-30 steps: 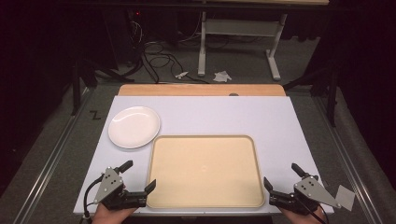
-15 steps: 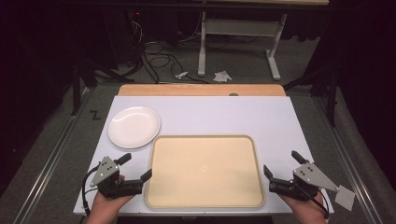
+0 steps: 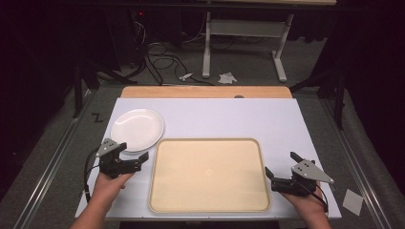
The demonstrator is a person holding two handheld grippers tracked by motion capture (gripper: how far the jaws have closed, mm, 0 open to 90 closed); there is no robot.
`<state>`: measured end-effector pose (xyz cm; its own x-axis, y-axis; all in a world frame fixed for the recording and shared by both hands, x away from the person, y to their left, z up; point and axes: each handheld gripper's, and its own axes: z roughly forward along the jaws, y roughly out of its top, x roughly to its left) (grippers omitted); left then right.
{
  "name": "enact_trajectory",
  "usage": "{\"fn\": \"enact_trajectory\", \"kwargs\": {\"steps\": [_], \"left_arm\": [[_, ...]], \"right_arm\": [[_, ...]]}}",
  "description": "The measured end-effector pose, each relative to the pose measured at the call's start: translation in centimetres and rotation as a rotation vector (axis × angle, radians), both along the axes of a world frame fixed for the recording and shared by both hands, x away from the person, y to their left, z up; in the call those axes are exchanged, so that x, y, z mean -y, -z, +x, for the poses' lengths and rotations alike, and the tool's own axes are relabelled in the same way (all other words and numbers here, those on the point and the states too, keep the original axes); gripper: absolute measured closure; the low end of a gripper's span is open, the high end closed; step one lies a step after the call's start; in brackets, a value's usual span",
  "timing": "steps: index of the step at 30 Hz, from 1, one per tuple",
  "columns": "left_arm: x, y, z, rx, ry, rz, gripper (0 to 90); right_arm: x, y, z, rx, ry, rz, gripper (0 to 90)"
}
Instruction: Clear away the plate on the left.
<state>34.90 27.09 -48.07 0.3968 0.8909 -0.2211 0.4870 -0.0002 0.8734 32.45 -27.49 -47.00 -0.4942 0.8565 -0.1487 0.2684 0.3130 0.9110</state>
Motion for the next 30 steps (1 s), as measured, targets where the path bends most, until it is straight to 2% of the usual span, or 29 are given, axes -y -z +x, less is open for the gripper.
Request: {"fn": "enact_trajectory", "kwargs": {"steps": [1, 2, 3, 4, 5, 9, 11, 15, 18, 19, 20, 22, 23, 24, 25, 26, 27, 30], "left_arm": [[-0.1, 0.2, 0.6, -0.007, -0.018, -0.014, 0.7], [-0.1, 0.2, 0.6, -0.007, -0.018, -0.014, 0.9], [-0.4, 0.5, 1.3, -0.031, -0.044, -0.018, 1.9], [-0.4, 0.5, 1.3, -0.031, -0.044, -0.018, 3.2], [-0.7, 0.7, 1.8, -0.031, -0.076, -0.021, 4.8], [-1.2, 1.0, 2.5, -0.044, -0.109, -0.035, 8.6], [-1.7, 1.2, 3.1, -0.093, -0.109, -0.025, 10.1], [-2.2, 1.5, 3.7, -0.106, -0.094, -0.038, 9.9], [-2.6, 1.7, 4.0, -0.119, -0.125, -0.052, 10.7], [-3.0, 1.8, 4.3, -0.132, -0.168, -0.043, 12.5], [-3.0, 1.8, 4.3, -0.132, -0.168, -0.043, 15.1], [-3.6, 1.8, 4.5, -0.137, -0.213, -0.037, 15.8], [-4.4, 1.9, 4.7, -0.154, -0.236, -0.064, 15.8], [-4.4, 1.9, 4.7, -0.154, -0.236, -0.064, 15.8], [-5.4, 2.0, 4.9, -0.176, -0.255, -0.088, 16.1], [-5.4, 2.0, 4.9, -0.176, -0.255, -0.088, 16.5], [-6.2, 2.1, 5.0, -0.189, -0.267, -0.117, 16.7], [-7.3, 2.2, 5.0, -0.209, -0.282, -0.167, 18.4]], "right_arm": [[0.0, 0.0, -0.1, -0.004, 0.003, 0.008, 0.7], [0.0, 0.0, -0.1, -0.004, 0.003, 0.008, 0.7], [0.1, 0.0, -0.1, -0.005, 0.004, 0.014, 0.7], [0.1, 0.0, -0.1, -0.005, 0.004, 0.014, 0.7], [0.2, 0.1, -0.1, 0.003, -0.002, 0.009, 0.7], [0.3, 0.1, -0.1, 0.000, 0.004, 0.012, 0.7], [0.3, 0.1, -0.1, 0.000, 0.004, 0.018, 0.7], [0.3, 0.2, -0.1, -0.005, 0.006, 0.020, 0.7], [0.2, 0.2, -0.1, -0.003, 0.000, 0.012, 0.7], [0.2, 0.2, -0.1, -0.007, -0.001, 0.011, 0.7], [0.2, 0.2, -0.1, -0.007, -0.001, 0.011, 0.7], [0.2, 0.3, -0.1, -0.009, 0.001, 0.012, 0.7], [0.1, 0.3, -0.1, -0.010, -0.001, 0.015, 0.7], [0.1, 0.3, -0.1, -0.010, -0.001, 0.015, 0.7], [0.0, 0.4, -0.1, -0.018, 0.001, 0.012, 0.7], [0.0, 0.4, -0.1, -0.018, 0.001, 0.012, 0.7], [-0.1, 0.5, 0.0, -0.026, 0.001, 0.010, 0.7], [-0.2, 0.5, 0.0, -0.021, -0.006, 0.006, 0.7]]}}
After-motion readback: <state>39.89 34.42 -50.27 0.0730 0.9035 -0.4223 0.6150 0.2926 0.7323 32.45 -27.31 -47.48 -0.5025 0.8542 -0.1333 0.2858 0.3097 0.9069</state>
